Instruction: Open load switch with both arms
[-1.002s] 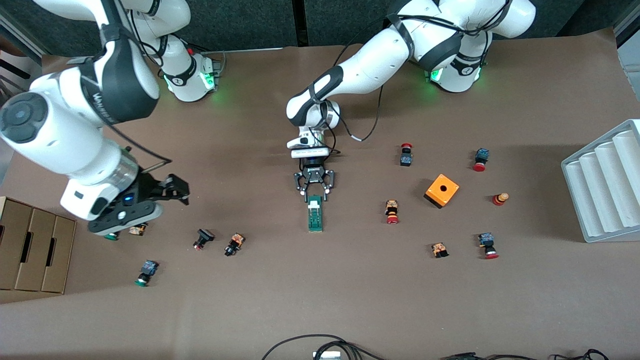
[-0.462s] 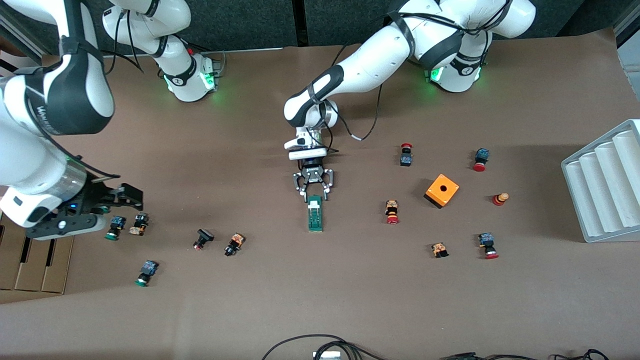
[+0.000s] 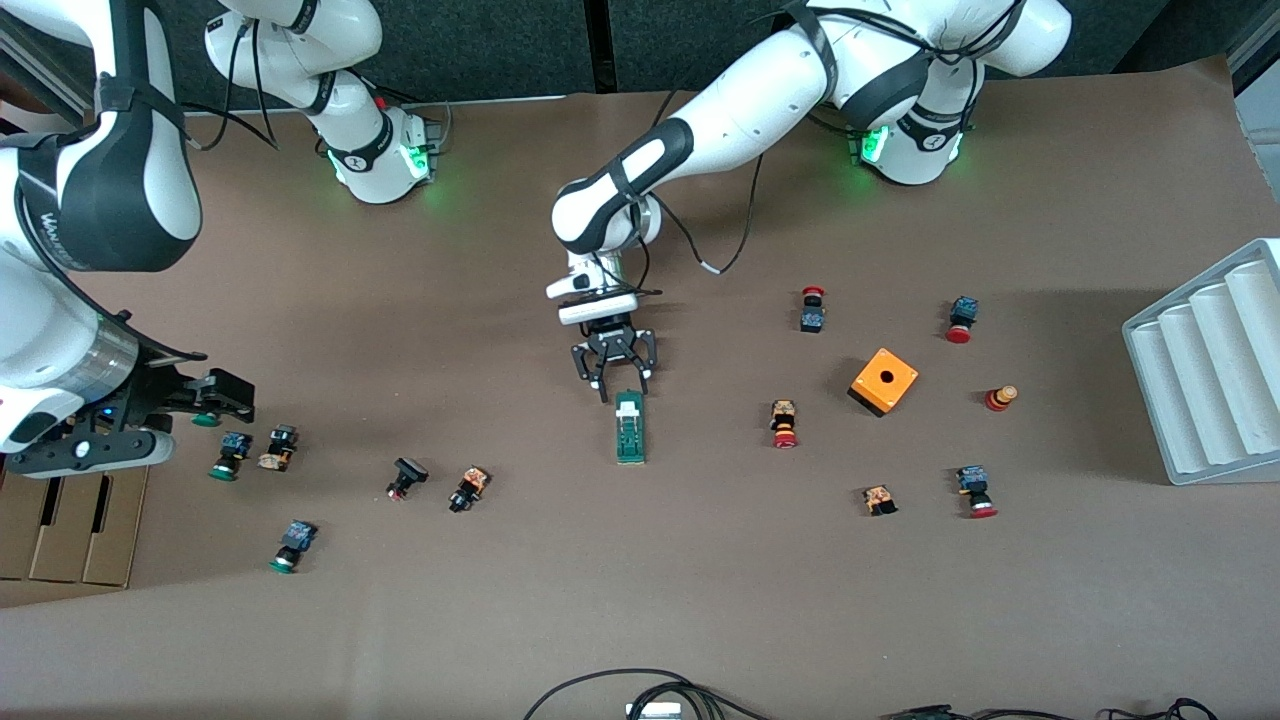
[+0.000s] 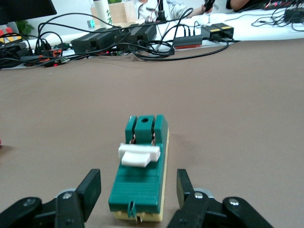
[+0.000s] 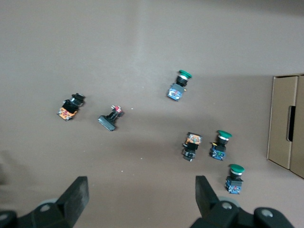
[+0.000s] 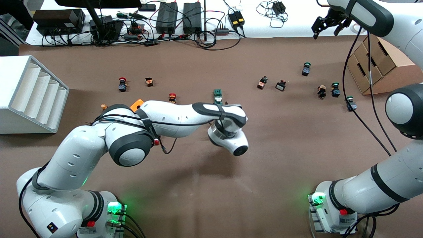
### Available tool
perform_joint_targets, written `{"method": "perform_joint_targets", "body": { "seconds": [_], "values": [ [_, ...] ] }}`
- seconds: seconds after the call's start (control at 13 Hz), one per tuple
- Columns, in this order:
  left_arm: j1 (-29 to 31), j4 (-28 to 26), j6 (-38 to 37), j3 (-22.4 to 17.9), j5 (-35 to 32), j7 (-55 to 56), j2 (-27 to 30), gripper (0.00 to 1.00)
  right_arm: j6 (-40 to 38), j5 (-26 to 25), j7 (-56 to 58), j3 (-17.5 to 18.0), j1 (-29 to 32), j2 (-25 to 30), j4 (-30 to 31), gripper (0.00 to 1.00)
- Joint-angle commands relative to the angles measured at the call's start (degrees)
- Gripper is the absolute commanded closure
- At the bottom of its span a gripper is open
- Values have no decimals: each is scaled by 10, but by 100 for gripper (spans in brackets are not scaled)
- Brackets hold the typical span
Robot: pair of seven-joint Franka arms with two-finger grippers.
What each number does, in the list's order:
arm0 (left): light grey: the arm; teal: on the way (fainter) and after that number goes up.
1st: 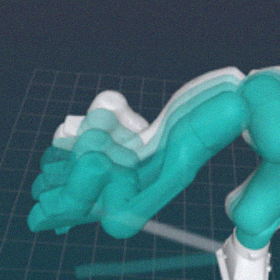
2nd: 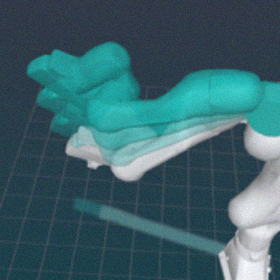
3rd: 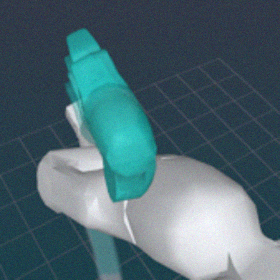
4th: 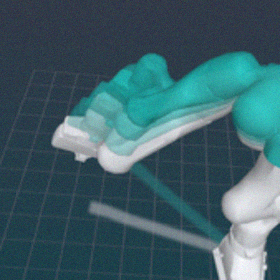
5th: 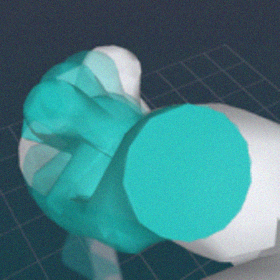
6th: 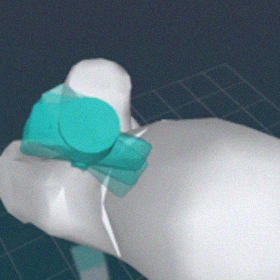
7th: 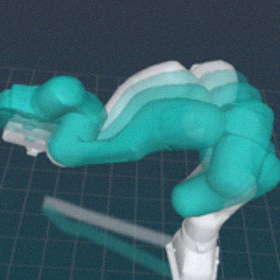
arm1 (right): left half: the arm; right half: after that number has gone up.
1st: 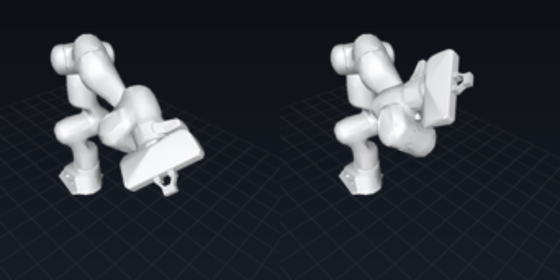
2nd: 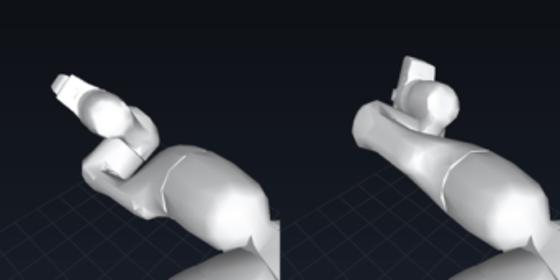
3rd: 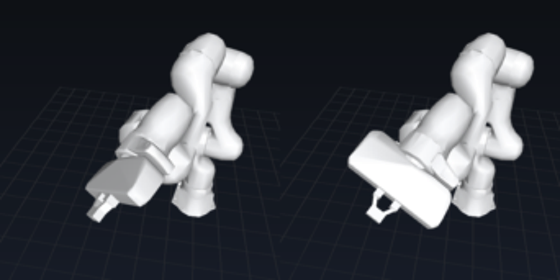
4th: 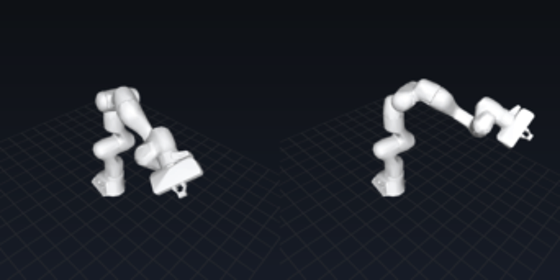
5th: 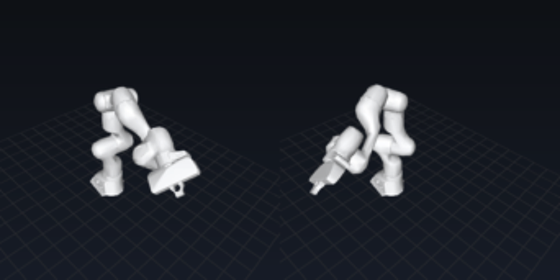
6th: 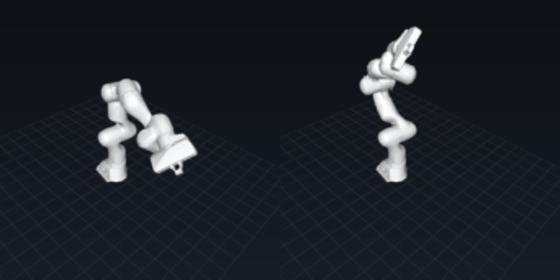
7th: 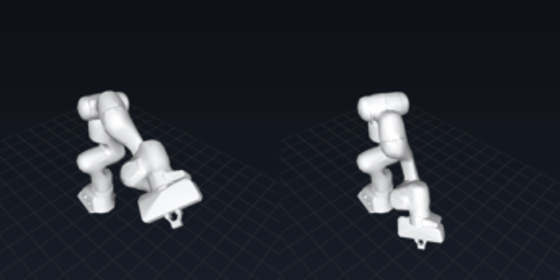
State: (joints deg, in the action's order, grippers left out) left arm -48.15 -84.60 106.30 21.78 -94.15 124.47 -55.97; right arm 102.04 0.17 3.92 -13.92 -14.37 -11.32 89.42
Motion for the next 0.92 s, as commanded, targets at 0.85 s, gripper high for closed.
{"method": "perform_joint_targets", "body": {
  "seconds": [0.85],
  "values": [
    [92, 23, 44, 38, 294, -345, 133, 12, -11, 46, -2, -5, 91, 0, -9, 0]
  ]
}}
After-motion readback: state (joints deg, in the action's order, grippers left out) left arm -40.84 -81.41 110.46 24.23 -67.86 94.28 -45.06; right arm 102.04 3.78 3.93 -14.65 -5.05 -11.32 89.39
